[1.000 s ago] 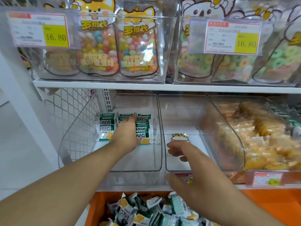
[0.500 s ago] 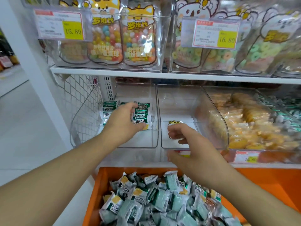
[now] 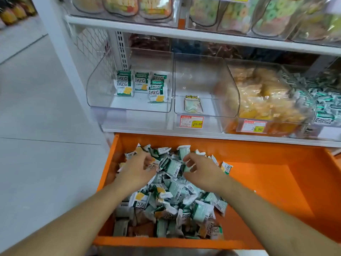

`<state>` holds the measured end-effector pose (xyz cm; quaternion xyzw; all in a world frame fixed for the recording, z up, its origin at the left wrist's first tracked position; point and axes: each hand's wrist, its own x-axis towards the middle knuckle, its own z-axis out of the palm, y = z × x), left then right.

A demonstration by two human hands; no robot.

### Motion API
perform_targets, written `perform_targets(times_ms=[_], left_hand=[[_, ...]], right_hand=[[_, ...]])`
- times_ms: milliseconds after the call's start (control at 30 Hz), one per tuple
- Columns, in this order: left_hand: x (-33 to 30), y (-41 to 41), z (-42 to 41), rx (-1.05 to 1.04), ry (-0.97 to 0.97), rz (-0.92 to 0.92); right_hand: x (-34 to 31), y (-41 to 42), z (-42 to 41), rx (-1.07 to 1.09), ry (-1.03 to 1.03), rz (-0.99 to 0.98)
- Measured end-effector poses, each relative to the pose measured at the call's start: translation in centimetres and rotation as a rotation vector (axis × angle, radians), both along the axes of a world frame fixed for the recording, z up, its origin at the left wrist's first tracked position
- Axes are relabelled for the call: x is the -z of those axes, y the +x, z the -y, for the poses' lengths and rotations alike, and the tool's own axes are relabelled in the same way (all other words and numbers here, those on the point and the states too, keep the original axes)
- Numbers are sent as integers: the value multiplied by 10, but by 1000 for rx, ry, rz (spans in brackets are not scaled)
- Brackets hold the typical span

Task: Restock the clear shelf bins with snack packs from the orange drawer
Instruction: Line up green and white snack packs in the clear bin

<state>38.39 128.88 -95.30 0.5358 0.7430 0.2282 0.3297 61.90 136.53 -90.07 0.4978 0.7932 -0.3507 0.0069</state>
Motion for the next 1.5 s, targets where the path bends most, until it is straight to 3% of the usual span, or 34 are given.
perform_targets(times_ms=[167,467,567,733,1000,1100,1300,1500], left_hand=[[55,-14,-11,-3,-109,-78],[99,-16,-70,-19,-123,-193],[104,-16,-70,-14,-106,-180],[100,-19,-64,-71,-103,-111],[45,-25,-44,-180,-151,218],[12,-22,-33,-245,-212,447],[-72,-16,-14,-288,-225,668],[-135,-9,10,-236,-188,670]], right_hand=[[60,6,-21,41,-38,115],[150,-43,-78,399,52,117],[158,-43,-79,440,122,116],[155,-40,-82,503,-25,5],[105,-33,-56,352,-146,-164],[58,-27,-45,258,-167,-235],[-42,-10,-18,149,-225,-422],[-96,-11,22,89,-12,-532]])
